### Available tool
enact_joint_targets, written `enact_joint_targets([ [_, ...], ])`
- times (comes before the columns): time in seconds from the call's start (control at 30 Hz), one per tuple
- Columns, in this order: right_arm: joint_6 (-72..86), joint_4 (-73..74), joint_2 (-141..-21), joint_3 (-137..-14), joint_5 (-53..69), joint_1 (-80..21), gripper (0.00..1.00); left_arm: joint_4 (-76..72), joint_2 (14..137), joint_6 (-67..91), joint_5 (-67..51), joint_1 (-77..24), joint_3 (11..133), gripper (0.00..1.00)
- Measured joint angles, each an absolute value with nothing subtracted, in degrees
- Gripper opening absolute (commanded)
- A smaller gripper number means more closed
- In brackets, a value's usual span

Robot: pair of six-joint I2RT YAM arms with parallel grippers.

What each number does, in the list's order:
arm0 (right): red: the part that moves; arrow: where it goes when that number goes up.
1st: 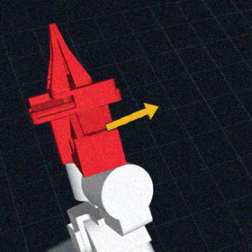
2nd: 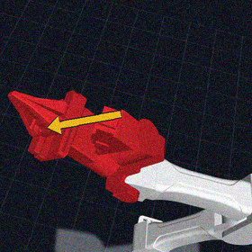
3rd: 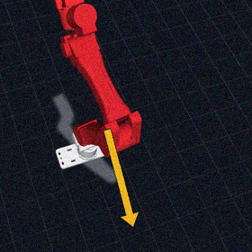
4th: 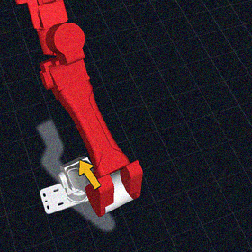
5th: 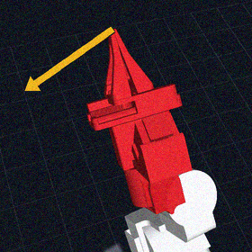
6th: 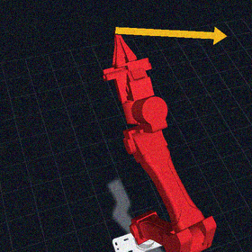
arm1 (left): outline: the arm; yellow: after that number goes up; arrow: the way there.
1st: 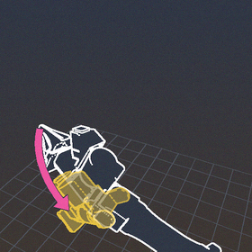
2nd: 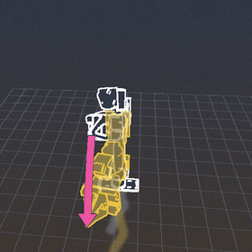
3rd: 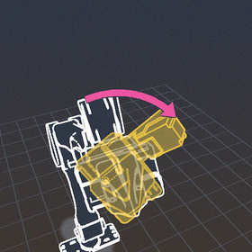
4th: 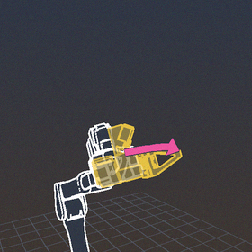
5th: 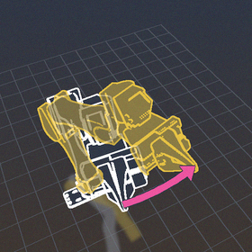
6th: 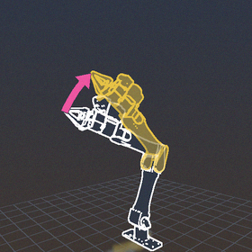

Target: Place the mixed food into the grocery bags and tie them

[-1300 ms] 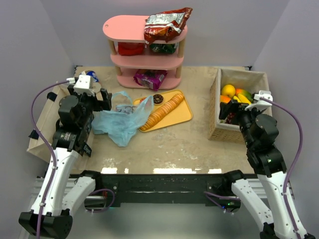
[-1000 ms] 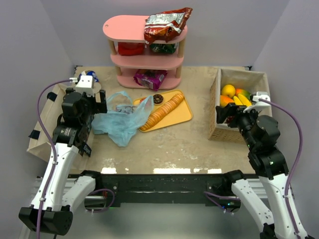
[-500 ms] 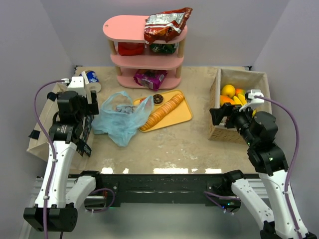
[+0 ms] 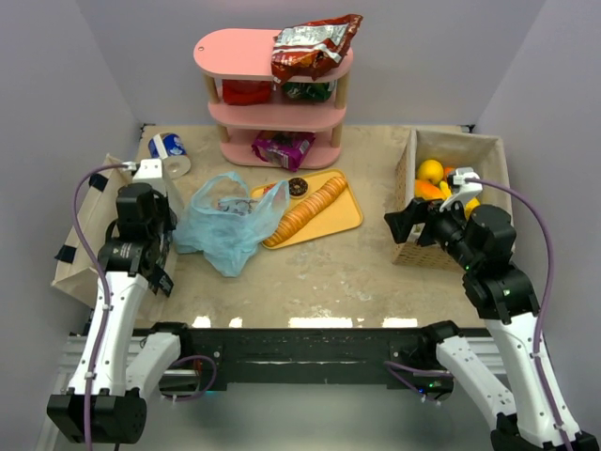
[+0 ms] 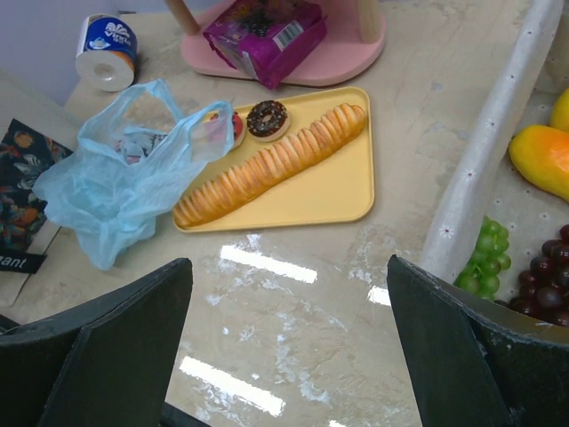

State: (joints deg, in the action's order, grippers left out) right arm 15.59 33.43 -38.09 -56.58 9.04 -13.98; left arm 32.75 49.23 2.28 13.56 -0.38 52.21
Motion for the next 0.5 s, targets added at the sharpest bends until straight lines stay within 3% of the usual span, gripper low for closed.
enact_joint_targets([
  [0.23,15.81,33.39,-37.47,-56.55,11.68,-13.98,0.92,34.44,49.34,-0.62,22.24,-0.38,55.02,0.00],
  [0.5,16.99,31.18,-38.74,-54.46,16.10,-13.98,0.91,36.86,50.87,-5.76,26.26,-0.43,73.21,0.00],
])
